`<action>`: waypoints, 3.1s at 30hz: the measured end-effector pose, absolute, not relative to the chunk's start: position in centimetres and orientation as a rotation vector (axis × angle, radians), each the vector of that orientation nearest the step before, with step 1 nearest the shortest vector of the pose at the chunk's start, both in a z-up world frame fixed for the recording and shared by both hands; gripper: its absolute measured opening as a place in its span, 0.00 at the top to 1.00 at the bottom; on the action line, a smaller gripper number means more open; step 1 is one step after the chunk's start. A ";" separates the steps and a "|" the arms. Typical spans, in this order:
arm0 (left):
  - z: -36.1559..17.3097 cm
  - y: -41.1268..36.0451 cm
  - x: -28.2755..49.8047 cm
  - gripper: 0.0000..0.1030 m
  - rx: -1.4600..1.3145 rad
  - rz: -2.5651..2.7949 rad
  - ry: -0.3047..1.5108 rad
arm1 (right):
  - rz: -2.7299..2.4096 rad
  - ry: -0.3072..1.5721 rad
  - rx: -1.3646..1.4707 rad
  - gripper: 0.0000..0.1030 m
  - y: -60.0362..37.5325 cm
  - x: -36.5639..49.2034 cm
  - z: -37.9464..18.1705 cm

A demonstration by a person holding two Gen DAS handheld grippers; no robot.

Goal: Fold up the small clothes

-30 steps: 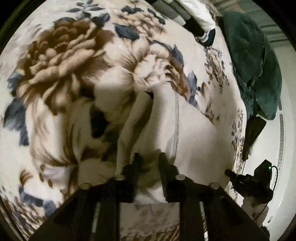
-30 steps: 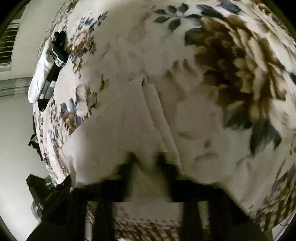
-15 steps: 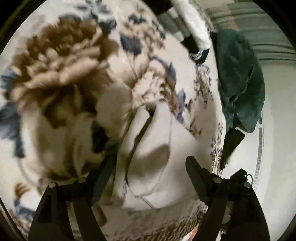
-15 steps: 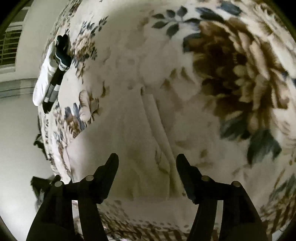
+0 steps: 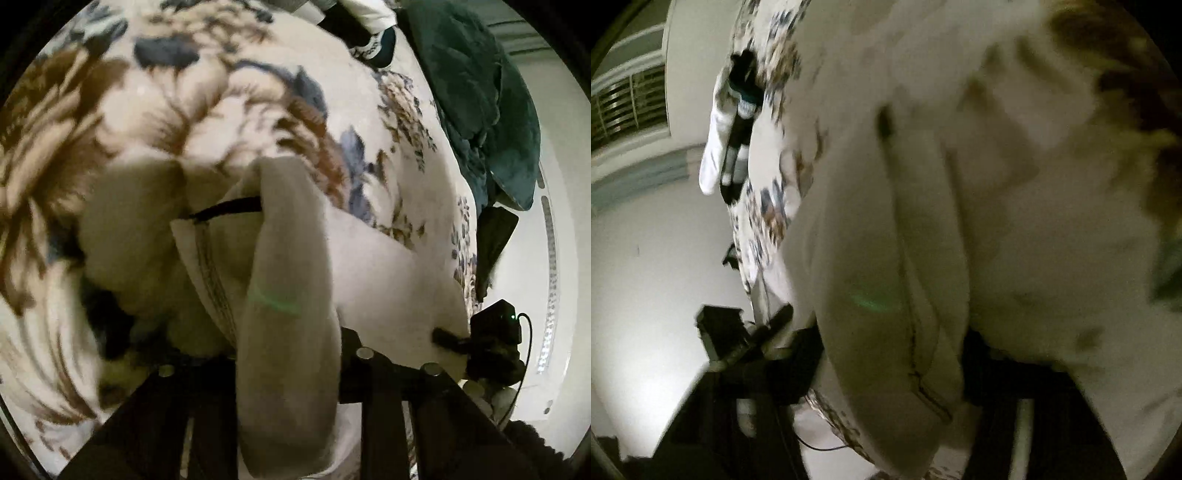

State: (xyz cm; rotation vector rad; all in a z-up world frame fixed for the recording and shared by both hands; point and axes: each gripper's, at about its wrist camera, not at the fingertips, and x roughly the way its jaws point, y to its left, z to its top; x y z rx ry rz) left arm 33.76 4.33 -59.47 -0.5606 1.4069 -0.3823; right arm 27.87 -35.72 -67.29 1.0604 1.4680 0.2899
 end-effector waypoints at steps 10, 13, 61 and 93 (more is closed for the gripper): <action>-53.2 6.1 34.5 0.84 -0.651 -0.377 1.360 | 0.258 1.404 0.940 0.84 -32.9 30.0 -58.3; -50.0 7.4 36.6 0.84 -0.671 -0.378 1.319 | 0.283 1.371 0.916 0.84 -31.7 32.8 -54.4; -38.4 9.2 61.6 0.00 -0.033 0.111 1.065 | -0.126 1.062 -0.091 0.00 -12.9 61.2 -38.9; -6.4 6.4 30.7 0.00 -0.050 0.137 0.738 | -0.098 0.605 -0.073 0.00 -14.7 22.8 3.5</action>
